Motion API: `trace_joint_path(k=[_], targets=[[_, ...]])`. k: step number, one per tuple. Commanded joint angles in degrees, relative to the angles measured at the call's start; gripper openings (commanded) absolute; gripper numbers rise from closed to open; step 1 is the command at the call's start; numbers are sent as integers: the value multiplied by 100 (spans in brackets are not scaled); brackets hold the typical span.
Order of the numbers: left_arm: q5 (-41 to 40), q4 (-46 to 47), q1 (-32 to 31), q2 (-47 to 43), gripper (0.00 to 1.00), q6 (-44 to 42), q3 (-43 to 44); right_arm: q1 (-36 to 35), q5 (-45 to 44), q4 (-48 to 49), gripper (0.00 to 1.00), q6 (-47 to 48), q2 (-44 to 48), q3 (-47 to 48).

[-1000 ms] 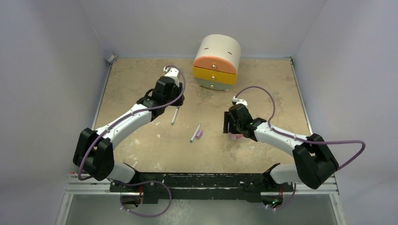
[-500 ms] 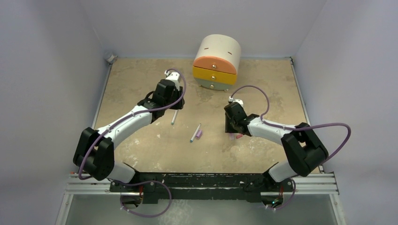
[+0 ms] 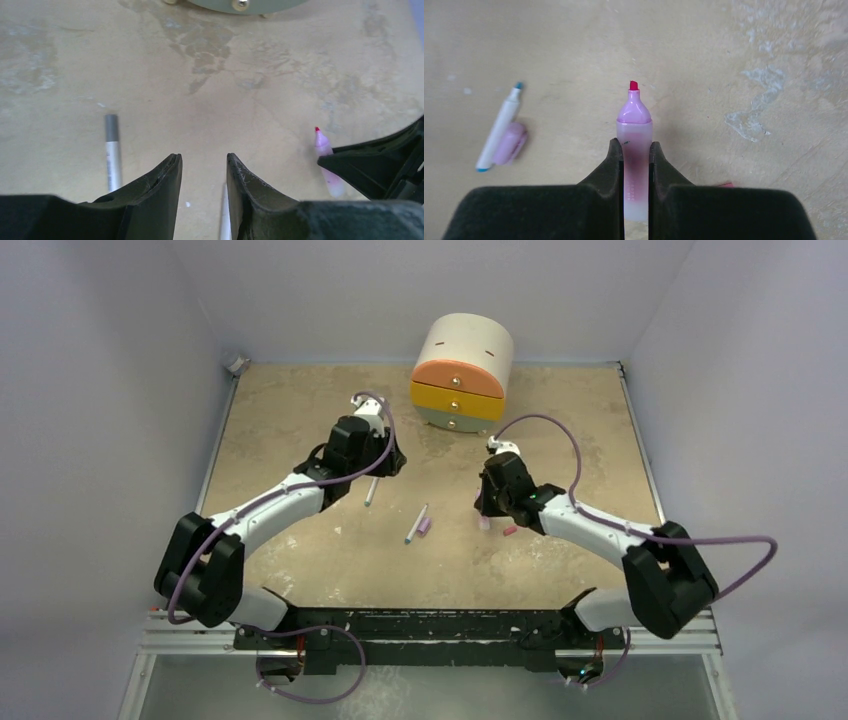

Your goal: Insert the pens into the pen caps

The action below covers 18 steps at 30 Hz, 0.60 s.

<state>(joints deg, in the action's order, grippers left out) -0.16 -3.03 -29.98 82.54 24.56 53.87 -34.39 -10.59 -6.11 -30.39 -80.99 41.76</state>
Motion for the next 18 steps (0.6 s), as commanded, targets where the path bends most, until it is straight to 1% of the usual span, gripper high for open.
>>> trace_joint_path(k=[1, 3, 6, 7, 8, 9, 10, 13, 15, 18], targets=[[1351, 1974, 45, -377, 37, 609, -446, 12, 249, 459, 0, 146, 722, 211], [1983, 2816, 45, -343, 38, 918, -644, 28, 386, 540, 0, 172, 898, 313], [2767, 4604, 38, -244, 38, 1652, -1103, 74, 706, 756, 0, 133, 1172, 448], [2827, 5497, 39, -207, 39, 1962, -1296, 90, 782, 873, 0, 88, 1285, 480], [2792, 6110, 44, -193, 39, 2252, -1499, 99, 827, 1001, 0, 43, 1419, 498], [2756, 6678, 44, -165, 39, 2506, -1673, 111, 849, 1106, 0, 5, 1553, 537], [2739, 6988, 43, -120, 39, 2690, -1756, 110, 874, 1204, 0, 6, 1672, 593], [2751, 7265, -8, 47, 39, 2896, -1729, 114, 816, 1378, 0, 56, 1891, 774], [2729, 7395, -76, 118, 41, 2964, -1715, 109, 735, 1367, 0, 142, 1875, 930], [2716, 7082, -290, 148, 46, 2759, -1579, 117, 671, 1259, 0, 230, 1784, 1105]])
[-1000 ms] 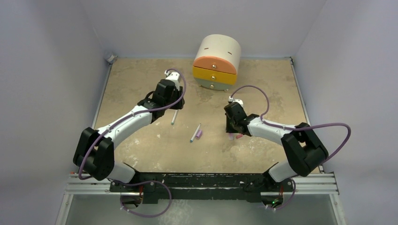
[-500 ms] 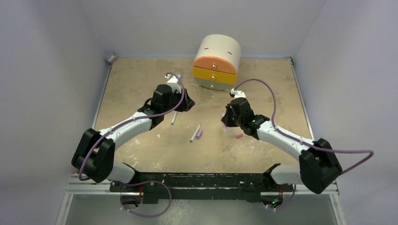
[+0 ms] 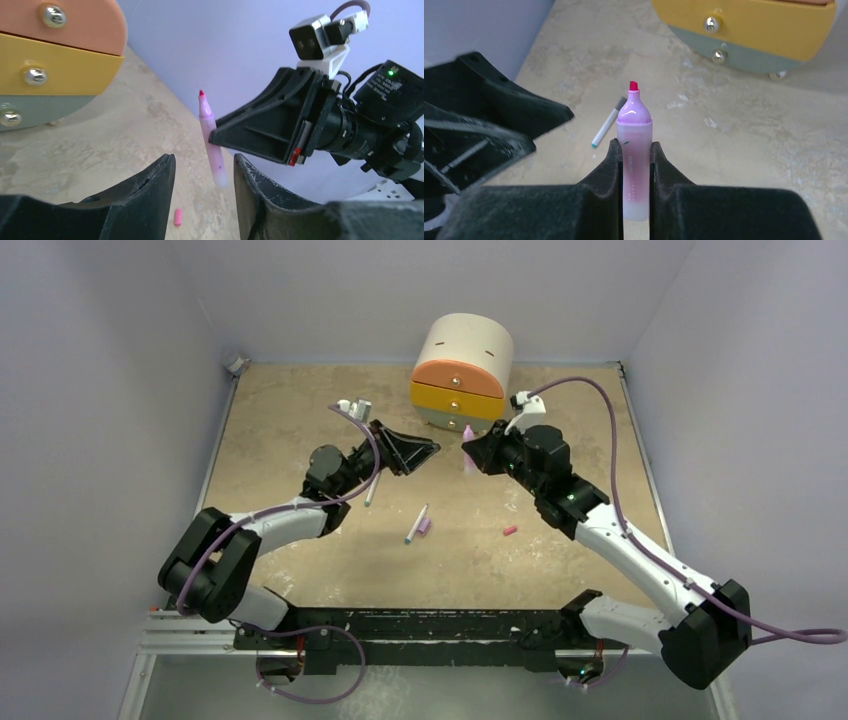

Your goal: Insert the pens into the pen caps

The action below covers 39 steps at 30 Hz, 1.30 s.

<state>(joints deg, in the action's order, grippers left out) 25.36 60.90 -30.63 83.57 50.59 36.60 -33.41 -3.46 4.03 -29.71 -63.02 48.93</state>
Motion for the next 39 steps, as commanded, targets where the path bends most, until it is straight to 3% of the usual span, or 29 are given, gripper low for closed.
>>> trace_joint_path(k=[1, 5, 31, 39], targets=[[167, 472, -326, 46, 47, 19, 228, 19, -34, 270, 0, 176, -20, 405], [-89, -119, -617, 81, 49, -420, 379, 16, 11, 361, 0, 170, 9, 447], [-106, 333, -907, 1123, 48, 90, 1138, 10, 276, 366, 0, 211, 176, 280], [-155, 375, -960, 1297, 42, 153, 1156, 18, 387, 431, 0, 202, 207, 254]])
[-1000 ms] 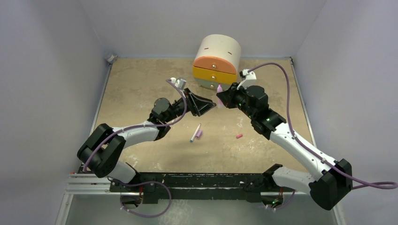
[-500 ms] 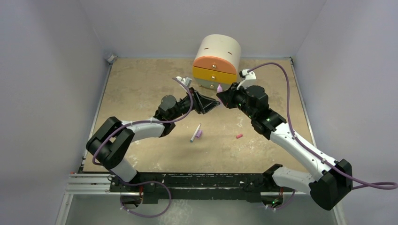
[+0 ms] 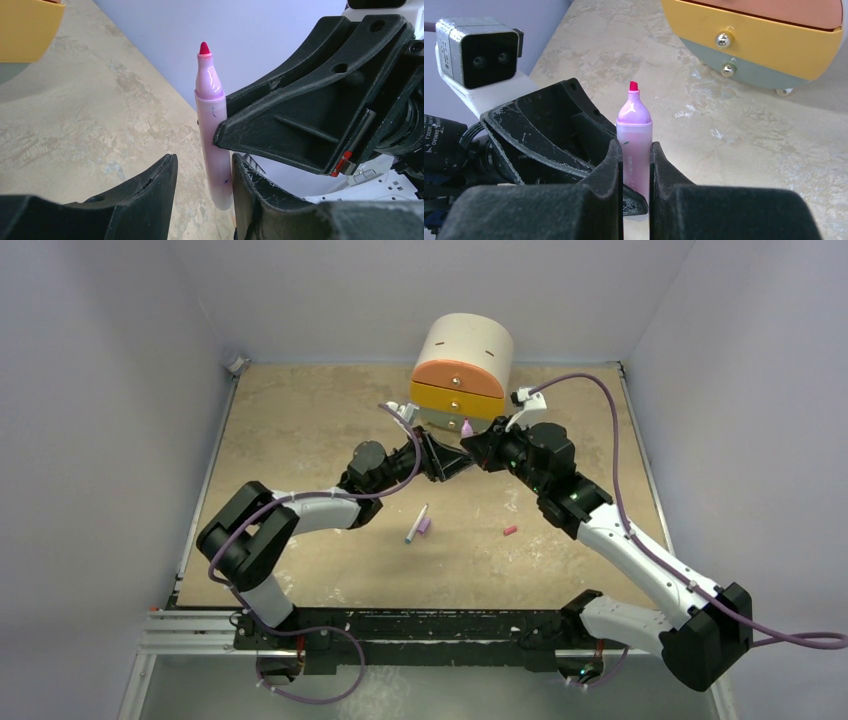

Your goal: Insert the pens into the pen caps

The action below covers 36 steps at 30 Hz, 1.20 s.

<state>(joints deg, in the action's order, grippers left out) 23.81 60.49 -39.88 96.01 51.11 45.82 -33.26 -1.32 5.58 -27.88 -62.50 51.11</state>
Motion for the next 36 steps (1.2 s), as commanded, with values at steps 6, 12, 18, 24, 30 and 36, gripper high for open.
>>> trace_joint_path(k=[6, 12, 18, 24, 30, 36], targets=[[61, 674, -37, 150, 10, 259, 258, 0, 236, 302, 0, 20, 122, -19], [296, 753, -16, 251, 0, 213, 252, 1, 207, 304, 0, 80, 148, -88], [740, 1029, 371, 470, 0, 322, 175, -4, 12, 329, 43, 257, 519, -135], [645, 2574, 1067, 887, 0, 1279, -290, 3, -414, 322, 52, 422, 1088, -424], [220, 1134, 1228, 207, 0, 482, -270, -79, 92, 293, 51, 336, 823, -1087], [-1269, -2019, 1237, -1133, 0, -1275, -16, -741, 156, 134, 55, -384, -93, -1325]])
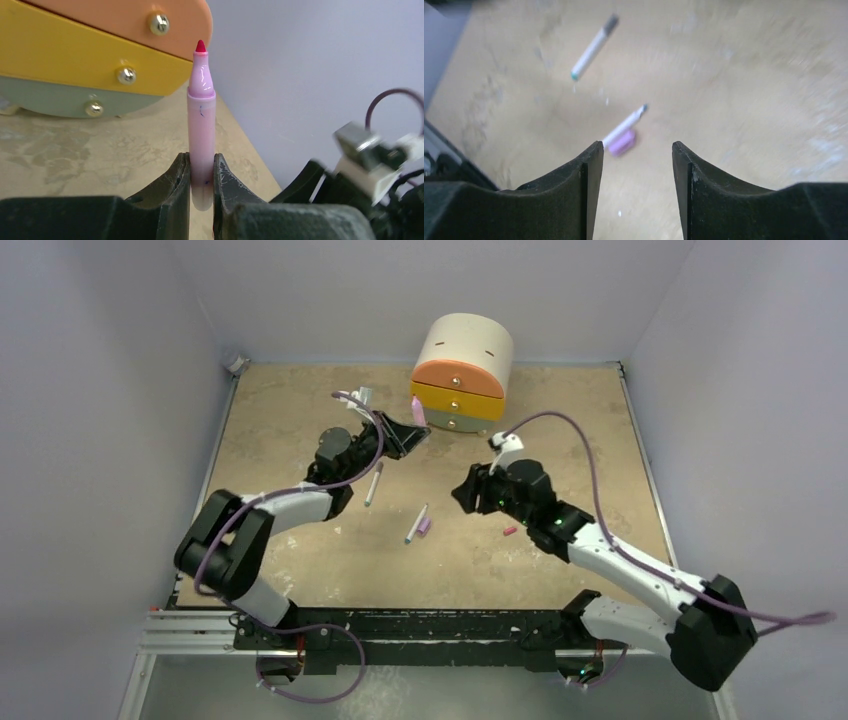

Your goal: Insert the pens into the pen caps

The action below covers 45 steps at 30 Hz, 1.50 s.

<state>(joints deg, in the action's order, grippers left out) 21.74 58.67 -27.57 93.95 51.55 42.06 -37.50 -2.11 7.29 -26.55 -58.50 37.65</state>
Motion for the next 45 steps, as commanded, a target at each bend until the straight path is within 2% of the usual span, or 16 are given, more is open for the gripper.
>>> trace_joint_path(k=[1, 9, 17, 37, 45], targets=[[-1248, -2136, 6, -1120, 0, -1480, 393, -373, 347, 4, 56, -654, -716, 35], [-2207, -3772, 6, -2020, 0, -2218, 708, -565, 1195, 597, 60, -1361, -2197, 135], [-2582, -3948, 2, -2511, 0, -2353, 355, -812, 1198, 612, 53, -1662, -2908, 460], [-2624, -4092, 6, -2749, 0, -2501, 138, -817, 1011, 222, 52, -1896, -3799, 1043], [-2607, -4101, 6, -2765, 0, -2510, 94, -820, 862, -125, 43, -2022, -3980, 1243]])
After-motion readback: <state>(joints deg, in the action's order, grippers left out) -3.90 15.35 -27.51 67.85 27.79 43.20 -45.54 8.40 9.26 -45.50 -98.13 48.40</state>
